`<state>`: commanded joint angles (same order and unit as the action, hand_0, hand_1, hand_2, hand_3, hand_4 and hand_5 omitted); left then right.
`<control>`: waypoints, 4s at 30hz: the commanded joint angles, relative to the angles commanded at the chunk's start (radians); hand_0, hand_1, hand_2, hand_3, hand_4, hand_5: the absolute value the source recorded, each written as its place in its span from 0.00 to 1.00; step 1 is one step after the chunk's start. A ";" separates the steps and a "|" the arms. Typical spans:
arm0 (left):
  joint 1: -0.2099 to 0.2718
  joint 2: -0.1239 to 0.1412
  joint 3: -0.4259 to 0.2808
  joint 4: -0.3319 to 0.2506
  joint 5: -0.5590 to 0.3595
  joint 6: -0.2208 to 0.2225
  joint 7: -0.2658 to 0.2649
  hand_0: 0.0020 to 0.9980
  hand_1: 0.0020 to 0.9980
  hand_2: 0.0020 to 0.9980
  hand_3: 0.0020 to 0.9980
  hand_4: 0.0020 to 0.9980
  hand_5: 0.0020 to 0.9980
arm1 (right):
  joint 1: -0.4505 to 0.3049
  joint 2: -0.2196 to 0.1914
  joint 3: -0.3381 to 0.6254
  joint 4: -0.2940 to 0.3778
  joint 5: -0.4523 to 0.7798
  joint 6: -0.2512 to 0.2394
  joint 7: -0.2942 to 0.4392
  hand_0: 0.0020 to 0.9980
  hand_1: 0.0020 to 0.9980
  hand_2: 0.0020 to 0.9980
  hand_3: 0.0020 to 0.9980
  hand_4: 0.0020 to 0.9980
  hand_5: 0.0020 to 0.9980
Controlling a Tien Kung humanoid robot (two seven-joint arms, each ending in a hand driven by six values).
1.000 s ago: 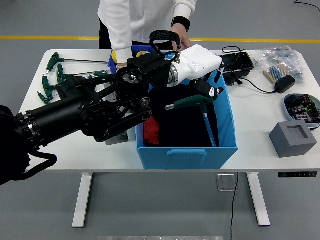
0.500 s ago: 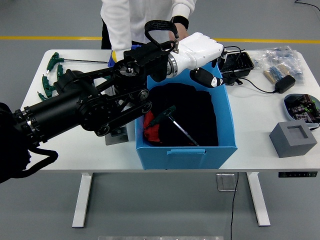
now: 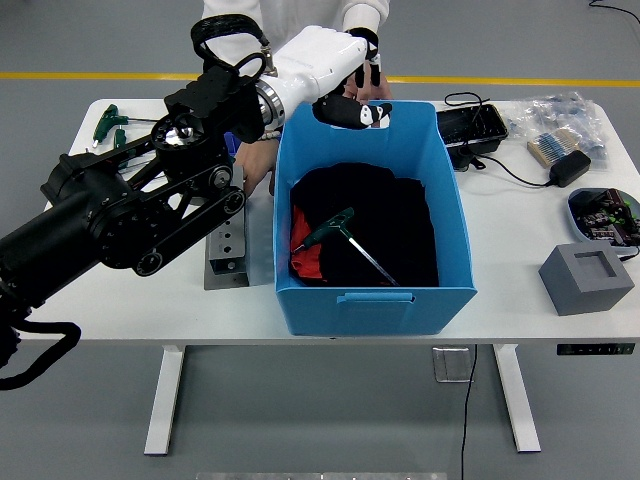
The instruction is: Lift tool from toolbox,place it in box,lift tool from toolbox,place it in box
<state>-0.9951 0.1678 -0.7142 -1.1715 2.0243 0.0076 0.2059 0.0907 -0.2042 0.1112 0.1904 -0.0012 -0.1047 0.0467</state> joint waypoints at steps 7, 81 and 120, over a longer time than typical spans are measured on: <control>0.059 0.074 0.007 -0.024 0.042 -0.010 -0.008 0.40 0.54 0.60 0.61 0.74 0.64 | -0.011 0.007 -0.006 -0.003 0.005 0.000 -0.001 0.68 0.64 0.72 0.58 0.78 0.72; -0.148 0.091 0.515 0.403 0.012 -0.266 -0.028 0.62 0.68 0.62 0.57 0.80 0.69 | 0.006 -0.007 0.030 0.002 -0.014 0.001 0.000 0.68 0.64 0.72 0.57 0.78 0.72; -0.148 0.076 0.560 0.411 -0.041 -0.280 -0.020 0.61 0.57 0.46 0.50 0.80 0.71 | 0.005 -0.006 0.022 0.002 -0.008 0.001 0.000 0.68 0.64 0.72 0.57 0.78 0.72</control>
<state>-1.1432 0.2434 -0.1539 -0.7602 1.9834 -0.2726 0.1864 0.0956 -0.2103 0.1328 0.1928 -0.0087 -0.1039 0.0465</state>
